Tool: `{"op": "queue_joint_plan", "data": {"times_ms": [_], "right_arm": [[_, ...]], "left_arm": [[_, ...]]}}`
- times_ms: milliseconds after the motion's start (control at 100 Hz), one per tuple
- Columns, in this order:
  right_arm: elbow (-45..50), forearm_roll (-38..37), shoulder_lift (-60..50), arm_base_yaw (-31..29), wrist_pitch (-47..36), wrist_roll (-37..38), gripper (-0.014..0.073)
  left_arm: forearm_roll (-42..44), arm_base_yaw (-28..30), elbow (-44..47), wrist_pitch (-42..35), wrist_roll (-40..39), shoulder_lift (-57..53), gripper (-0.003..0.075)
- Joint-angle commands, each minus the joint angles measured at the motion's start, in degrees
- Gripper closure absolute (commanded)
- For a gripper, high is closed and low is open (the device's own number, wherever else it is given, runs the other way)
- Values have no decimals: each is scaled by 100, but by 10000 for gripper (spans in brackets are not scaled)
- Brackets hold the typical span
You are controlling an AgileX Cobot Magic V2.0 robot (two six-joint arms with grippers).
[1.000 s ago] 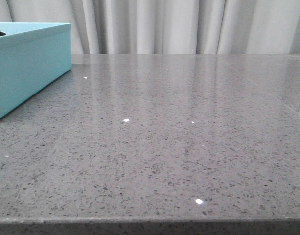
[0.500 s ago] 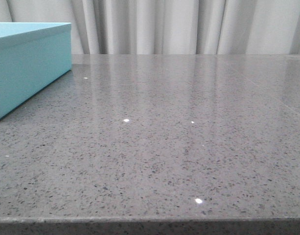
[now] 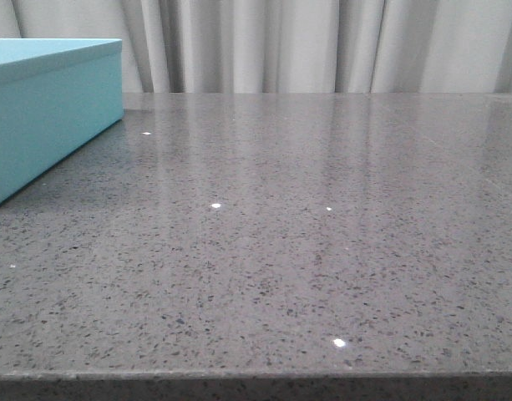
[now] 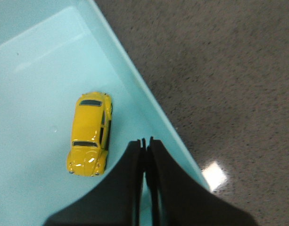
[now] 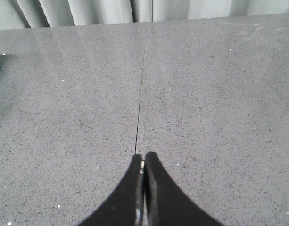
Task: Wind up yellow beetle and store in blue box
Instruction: 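Open the left gripper and raise it out of the box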
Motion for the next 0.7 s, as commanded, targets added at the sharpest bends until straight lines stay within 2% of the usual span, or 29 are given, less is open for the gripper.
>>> {"op": "queue_joint_plan", "data": {"times_ms": [0, 280, 690], "right_arm": [[7, 14, -141, -28, -498, -60, 660], [777, 14, -596, -28, -845, -79, 660], [1625, 33, -608, 143, -1999, -422, 660]], "left_arm": [[-437, 18, -126, -181, -44, -546, 739], [-473, 18, 722, -683, -44, -1752, 739], [-689, 18, 3622, -2743, -44, -3973, 739]]}}
